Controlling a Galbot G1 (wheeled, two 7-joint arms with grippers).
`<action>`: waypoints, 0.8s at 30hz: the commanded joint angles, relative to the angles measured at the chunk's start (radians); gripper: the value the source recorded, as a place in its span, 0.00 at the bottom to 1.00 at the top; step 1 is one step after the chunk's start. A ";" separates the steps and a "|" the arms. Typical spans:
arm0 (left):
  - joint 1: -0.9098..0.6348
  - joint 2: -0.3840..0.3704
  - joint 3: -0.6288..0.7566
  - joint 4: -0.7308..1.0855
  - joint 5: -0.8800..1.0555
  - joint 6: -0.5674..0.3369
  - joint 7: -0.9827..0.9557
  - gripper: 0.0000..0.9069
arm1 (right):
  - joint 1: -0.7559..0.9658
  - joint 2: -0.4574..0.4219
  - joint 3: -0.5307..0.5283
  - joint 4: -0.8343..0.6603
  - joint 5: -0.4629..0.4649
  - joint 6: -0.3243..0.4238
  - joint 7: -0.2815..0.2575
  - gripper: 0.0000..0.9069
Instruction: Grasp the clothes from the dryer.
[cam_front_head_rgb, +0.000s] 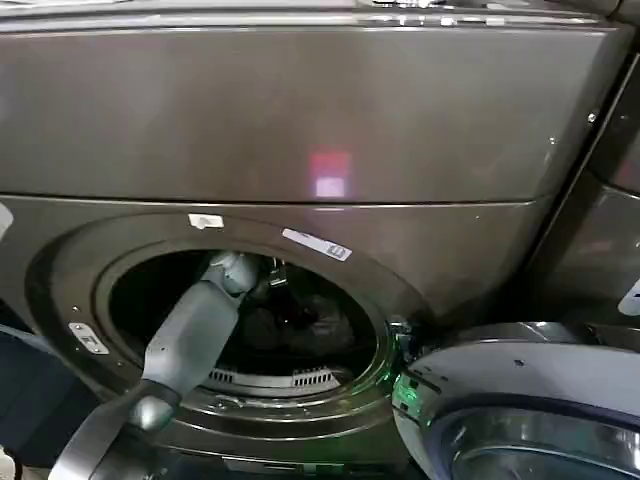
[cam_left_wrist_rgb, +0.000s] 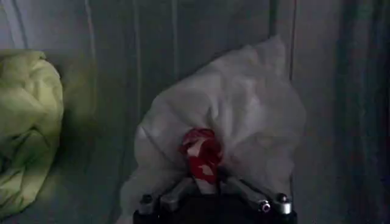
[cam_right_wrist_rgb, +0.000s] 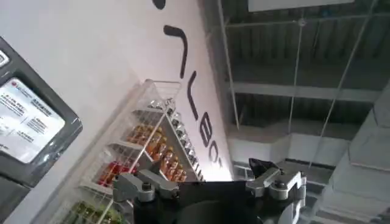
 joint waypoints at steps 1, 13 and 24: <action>0.040 0.001 -0.003 -0.109 -0.165 0.092 -0.451 0.00 | 0.000 0.000 -0.001 -0.002 0.005 0.001 0.000 1.00; 0.273 -0.008 -0.129 -0.355 -0.648 0.096 -1.085 0.00 | -0.014 -0.007 0.028 -0.019 0.011 0.018 0.012 1.00; 0.509 -0.102 -0.278 -0.632 -0.744 0.038 -1.157 0.00 | -0.018 -0.004 0.048 -0.002 0.017 0.016 0.020 1.00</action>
